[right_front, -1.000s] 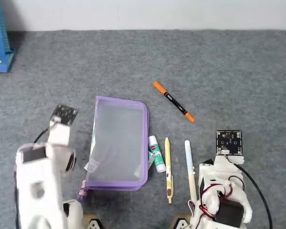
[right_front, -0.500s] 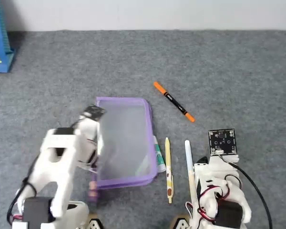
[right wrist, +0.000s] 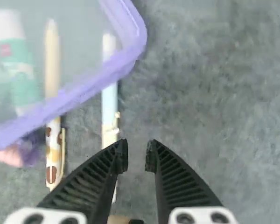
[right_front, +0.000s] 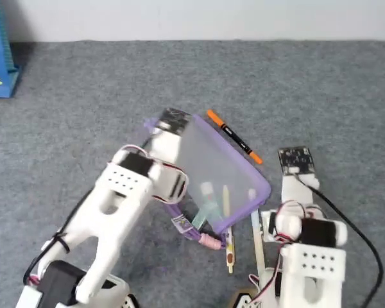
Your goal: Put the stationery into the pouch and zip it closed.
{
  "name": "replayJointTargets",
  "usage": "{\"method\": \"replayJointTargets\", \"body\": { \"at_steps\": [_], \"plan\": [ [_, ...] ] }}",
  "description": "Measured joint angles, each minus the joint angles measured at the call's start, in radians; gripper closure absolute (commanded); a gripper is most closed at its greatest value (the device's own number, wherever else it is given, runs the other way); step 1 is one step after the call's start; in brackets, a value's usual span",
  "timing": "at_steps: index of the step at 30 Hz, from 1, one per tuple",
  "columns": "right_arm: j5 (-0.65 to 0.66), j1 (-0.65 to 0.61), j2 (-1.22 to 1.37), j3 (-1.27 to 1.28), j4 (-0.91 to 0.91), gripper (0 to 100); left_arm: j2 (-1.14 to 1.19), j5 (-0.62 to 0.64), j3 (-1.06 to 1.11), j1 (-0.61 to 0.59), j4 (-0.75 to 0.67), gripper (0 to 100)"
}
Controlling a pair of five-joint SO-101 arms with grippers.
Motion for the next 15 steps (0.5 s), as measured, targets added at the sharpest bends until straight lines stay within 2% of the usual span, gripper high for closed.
{"method": "replayJointTargets", "body": {
  "at_steps": [3,7,10,15],
  "plan": [
    [0.0,-0.052,0.057,-0.005,-0.02,90.8,-0.068,0.0,0.002,-0.091,0.034,80],
    [-0.008,-0.126,0.068,-0.006,-0.025,90.4,-0.29,-0.032,0.074,-0.209,0.072,80],
    [-0.087,-0.172,0.077,-0.006,-0.026,90.3,-0.516,-0.057,0.167,-0.287,0.11,80],
    [-0.203,-0.341,0.077,-0.006,-0.026,89.8,-0.934,-0.104,0.304,-0.407,0.181,80]
  ]
}}
